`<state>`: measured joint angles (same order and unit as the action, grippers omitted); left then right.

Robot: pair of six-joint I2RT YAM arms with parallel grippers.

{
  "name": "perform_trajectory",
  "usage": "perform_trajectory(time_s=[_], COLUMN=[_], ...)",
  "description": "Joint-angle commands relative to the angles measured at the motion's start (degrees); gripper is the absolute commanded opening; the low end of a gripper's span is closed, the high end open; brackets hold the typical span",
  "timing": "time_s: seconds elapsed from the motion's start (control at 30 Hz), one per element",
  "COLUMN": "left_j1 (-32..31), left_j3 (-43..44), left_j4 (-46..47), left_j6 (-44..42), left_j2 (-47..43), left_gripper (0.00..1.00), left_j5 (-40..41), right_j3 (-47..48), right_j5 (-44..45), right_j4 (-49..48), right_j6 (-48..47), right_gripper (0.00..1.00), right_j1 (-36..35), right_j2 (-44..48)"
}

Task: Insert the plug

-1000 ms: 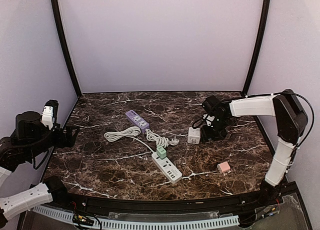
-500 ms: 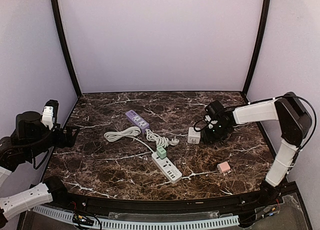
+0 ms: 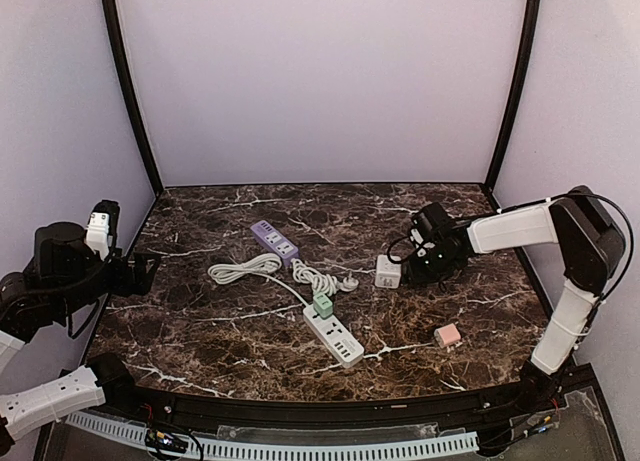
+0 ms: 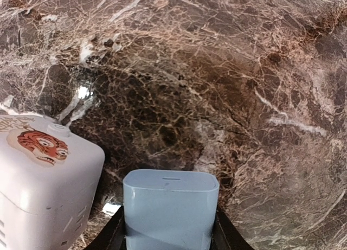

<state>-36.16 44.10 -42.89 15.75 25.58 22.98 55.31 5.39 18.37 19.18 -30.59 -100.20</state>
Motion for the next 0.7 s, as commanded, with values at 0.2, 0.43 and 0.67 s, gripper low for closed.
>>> perform_trajectory(time_s=[0.2, 0.43, 0.67], left_j1=[0.30, 0.30, 0.30], left_j3=[-0.07, 0.41, 5.31], left_j4=[0.22, 0.51, -1.59], left_j6=[0.47, -0.69, -0.25], left_j2=[1.22, 1.40, 3.54], left_gripper=[0.99, 0.99, 0.99], left_j5=[0.35, -0.76, -3.17], right_j3=[0.11, 3.16, 6.13], right_j5=[-0.41, -0.44, -2.37], right_j4=[3.01, 6.23, 8.08], right_j6=[0.32, -0.74, -2.65], right_gripper=[0.07, 0.00, 0.00], right_j1=[-0.49, -0.60, -1.45], right_j2=[5.04, 10.48, 15.65])
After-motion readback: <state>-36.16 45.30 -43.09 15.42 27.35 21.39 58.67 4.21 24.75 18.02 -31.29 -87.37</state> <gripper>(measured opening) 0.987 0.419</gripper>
